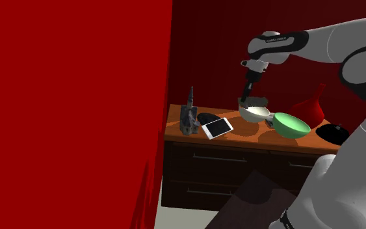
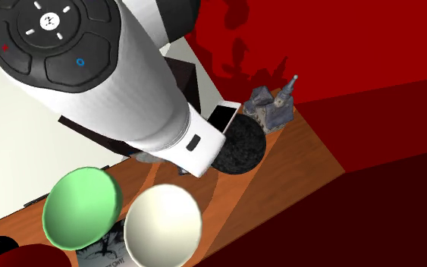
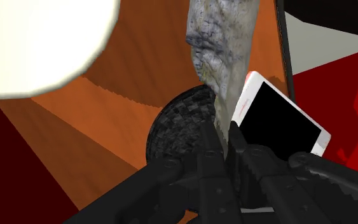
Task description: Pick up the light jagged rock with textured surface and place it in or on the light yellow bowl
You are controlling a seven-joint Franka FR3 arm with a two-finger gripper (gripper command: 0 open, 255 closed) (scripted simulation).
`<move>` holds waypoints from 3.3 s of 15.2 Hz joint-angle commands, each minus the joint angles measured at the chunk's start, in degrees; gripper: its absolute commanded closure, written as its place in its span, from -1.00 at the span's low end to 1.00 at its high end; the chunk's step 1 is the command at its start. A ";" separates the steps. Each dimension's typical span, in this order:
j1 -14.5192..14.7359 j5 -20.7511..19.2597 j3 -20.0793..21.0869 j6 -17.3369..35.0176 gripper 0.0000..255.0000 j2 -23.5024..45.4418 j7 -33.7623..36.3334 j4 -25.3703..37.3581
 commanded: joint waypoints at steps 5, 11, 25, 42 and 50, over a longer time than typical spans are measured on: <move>-6.40 10.33 -4.48 -5.92 1.00 15.09 -12.06 14.74; -18.59 19.72 -3.38 -13.37 1.00 29.82 -19.66 32.07; -16.53 20.51 -2.83 -3.07 1.00 30.26 -21.80 21.52; -17.91 20.15 -3.29 -8.30 -1.00 30.23 -21.20 26.90; -18.43 20.14 -3.34 -9.84 -1.00 30.34 -21.04 28.60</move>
